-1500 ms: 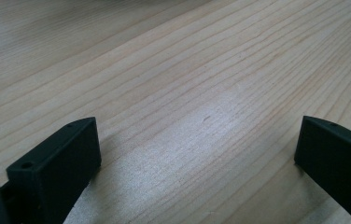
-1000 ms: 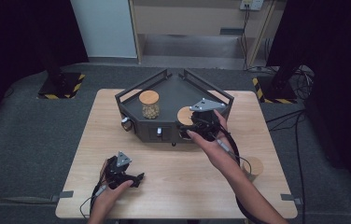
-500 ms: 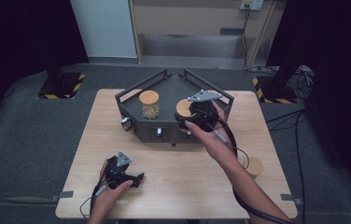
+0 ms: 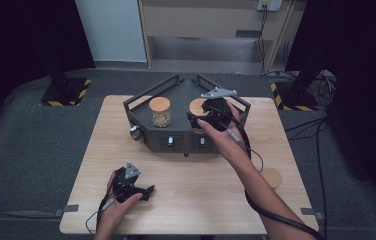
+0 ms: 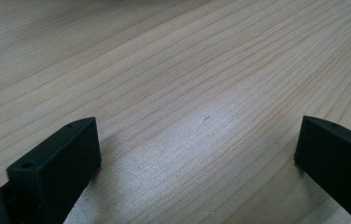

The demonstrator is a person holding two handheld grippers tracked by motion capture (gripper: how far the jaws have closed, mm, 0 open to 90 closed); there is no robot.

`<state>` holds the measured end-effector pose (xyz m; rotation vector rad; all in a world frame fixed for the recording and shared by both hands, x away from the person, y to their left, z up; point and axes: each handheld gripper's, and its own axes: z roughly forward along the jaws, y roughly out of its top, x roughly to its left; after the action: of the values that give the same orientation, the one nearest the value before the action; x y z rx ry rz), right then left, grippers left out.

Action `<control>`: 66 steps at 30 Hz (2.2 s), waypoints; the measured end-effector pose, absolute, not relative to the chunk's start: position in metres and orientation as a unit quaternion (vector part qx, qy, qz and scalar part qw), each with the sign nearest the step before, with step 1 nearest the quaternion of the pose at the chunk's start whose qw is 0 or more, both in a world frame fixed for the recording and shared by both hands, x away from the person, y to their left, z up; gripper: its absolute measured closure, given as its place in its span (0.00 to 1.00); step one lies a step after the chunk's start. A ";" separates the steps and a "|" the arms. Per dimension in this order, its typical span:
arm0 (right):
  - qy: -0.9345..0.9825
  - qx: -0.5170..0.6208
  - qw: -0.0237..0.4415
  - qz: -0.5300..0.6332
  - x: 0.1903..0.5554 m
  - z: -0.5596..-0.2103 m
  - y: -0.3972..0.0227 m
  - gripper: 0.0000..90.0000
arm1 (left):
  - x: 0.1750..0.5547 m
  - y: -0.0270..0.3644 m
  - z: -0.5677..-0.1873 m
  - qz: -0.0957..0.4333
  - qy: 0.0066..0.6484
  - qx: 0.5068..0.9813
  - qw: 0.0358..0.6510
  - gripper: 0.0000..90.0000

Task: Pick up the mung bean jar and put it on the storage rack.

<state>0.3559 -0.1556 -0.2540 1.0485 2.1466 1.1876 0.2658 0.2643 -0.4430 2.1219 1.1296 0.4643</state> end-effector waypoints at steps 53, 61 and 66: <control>0.778 0.421 0.215 0.414 0.416 -0.276 -0.116 0.28 | 0.266 0.264 -0.443 0.180 0.433 0.816 0.339 0.00; 0.774 0.429 0.207 0.417 0.417 -0.283 -0.115 0.28 | 0.266 0.264 -0.443 0.180 0.433 0.816 0.339 0.00; 0.774 0.430 0.207 0.417 0.417 -0.286 -0.114 0.28 | 0.266 0.264 -0.443 0.180 0.433 0.816 0.339 0.00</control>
<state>0.4173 -0.1137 -0.2862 1.1971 2.1550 1.1607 0.2657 0.2642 -0.4429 2.1240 1.1279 0.4675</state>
